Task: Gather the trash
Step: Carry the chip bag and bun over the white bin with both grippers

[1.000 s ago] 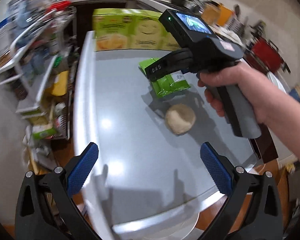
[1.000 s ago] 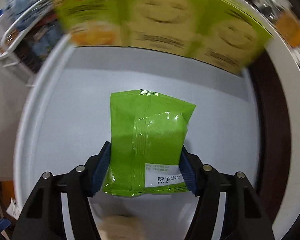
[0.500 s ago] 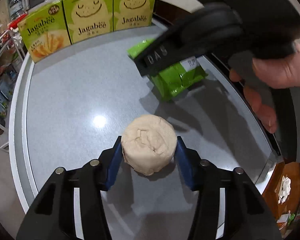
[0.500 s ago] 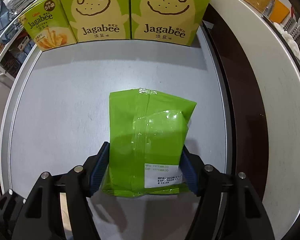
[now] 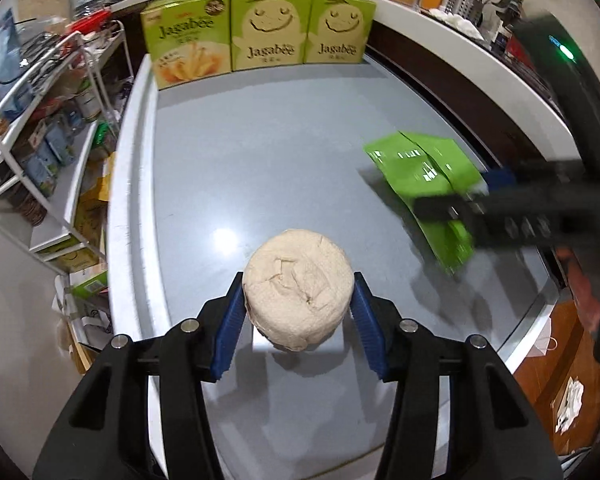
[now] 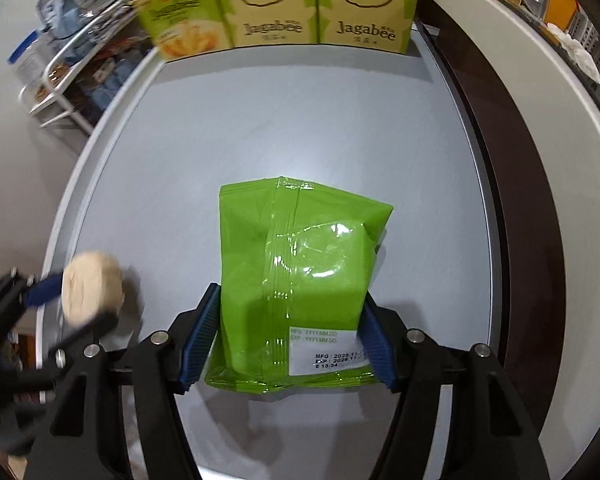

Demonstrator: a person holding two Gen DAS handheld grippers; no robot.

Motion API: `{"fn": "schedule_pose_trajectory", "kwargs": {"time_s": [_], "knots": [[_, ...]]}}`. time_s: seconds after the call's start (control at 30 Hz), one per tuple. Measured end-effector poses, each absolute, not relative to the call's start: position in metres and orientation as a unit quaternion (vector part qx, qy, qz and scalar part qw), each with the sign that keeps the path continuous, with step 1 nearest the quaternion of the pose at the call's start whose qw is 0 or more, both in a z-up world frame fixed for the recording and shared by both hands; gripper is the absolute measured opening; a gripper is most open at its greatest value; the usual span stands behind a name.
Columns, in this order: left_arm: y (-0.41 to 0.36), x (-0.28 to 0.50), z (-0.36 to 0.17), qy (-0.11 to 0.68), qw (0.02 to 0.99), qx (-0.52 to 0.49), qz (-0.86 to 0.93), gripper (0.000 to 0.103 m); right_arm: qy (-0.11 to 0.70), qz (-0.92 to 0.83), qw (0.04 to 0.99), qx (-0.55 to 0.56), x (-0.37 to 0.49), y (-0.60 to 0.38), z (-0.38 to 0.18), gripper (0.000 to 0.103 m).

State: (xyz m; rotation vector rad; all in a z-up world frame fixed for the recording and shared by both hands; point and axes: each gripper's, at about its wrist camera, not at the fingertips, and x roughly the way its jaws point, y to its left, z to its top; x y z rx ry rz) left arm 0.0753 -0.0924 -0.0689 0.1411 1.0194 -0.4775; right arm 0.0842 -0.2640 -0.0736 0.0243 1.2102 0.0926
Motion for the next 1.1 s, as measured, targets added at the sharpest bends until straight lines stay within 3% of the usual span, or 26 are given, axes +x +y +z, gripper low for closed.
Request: {"fn": "schedule_pose_trajectory", "kwargs": {"time_s": [1.1], "knots": [[-0.060, -0.020, 0.008, 0.421, 0.872, 0.048, -0.243, 0.052, 0.505, 0.122, 0.853, 0.058, -0.024, -0.263, 0.017, 0.064]]}}
